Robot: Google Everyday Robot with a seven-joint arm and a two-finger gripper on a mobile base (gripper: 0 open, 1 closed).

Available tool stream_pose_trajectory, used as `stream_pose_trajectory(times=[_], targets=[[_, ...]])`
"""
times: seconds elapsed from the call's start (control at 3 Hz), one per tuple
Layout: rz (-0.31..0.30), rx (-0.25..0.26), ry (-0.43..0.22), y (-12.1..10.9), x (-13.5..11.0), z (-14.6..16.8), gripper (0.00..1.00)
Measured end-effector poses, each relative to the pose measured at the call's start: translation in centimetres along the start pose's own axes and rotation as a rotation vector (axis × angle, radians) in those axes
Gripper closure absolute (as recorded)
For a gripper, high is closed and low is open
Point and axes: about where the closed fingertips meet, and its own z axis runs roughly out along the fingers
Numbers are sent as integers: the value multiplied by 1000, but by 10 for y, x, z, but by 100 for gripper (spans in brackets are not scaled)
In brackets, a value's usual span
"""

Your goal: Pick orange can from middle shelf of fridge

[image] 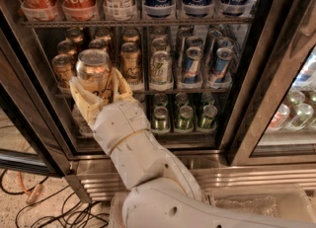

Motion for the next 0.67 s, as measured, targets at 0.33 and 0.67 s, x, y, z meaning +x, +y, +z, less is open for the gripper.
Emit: stream_pose_trajectory(times=[0.33, 0.67], targets=[[0, 0, 0, 0, 0, 0, 100], [0, 0, 0, 0, 0, 0, 81]])
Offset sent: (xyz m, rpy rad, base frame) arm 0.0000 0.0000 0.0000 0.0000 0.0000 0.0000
